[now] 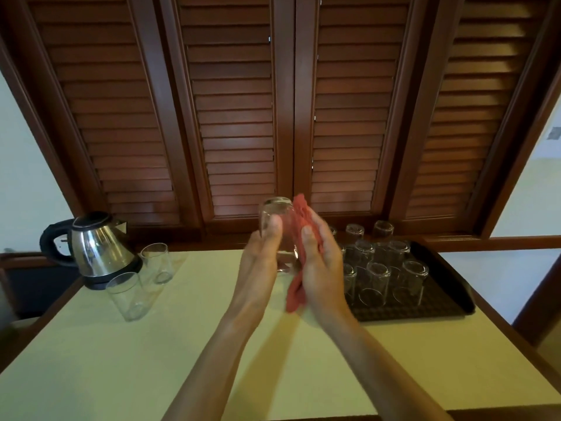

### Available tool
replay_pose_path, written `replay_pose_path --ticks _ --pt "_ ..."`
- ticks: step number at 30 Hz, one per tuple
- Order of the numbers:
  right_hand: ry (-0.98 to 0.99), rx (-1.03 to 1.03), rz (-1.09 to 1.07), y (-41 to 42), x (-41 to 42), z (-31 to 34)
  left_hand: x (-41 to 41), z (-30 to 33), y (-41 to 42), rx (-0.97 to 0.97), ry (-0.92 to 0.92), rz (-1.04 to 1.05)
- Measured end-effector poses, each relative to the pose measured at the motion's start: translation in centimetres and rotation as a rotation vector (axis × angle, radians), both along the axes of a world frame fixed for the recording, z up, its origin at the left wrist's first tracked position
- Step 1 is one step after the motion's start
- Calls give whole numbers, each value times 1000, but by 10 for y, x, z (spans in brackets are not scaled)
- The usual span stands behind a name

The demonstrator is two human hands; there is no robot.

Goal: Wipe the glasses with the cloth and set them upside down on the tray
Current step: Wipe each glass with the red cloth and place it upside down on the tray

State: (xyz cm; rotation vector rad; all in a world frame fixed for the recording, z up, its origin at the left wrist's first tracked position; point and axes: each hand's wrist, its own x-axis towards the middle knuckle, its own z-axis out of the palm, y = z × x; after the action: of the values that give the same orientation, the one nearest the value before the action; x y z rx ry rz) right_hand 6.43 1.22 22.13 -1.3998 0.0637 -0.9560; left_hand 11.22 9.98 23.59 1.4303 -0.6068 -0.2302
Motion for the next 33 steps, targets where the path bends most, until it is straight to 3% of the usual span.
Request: replay_pose_path --ticks 4,8,13,17,22,26,33 --pt "-17 -6 68 -3 0 9 2 8 4 -31 75 -64" --pt "32 -52 18 12 -9 -7 14 17 9 -171 78 96" --pt "15 -38 113 -16 2 17 -16 -5 -1 -57 -63 127" --pt "63 -106 32 10 -9 -12 7 12 3 -20 -14 152" --pt "33 112 168 -15 3 10 -14 -7 -1 -52 4 80" --pt "117 57 105 5 -17 -16 4 -8 -1 -73 116 92" --pt "188 147 112 -1 -26 -43 -26 -47 8 170 222 -40"
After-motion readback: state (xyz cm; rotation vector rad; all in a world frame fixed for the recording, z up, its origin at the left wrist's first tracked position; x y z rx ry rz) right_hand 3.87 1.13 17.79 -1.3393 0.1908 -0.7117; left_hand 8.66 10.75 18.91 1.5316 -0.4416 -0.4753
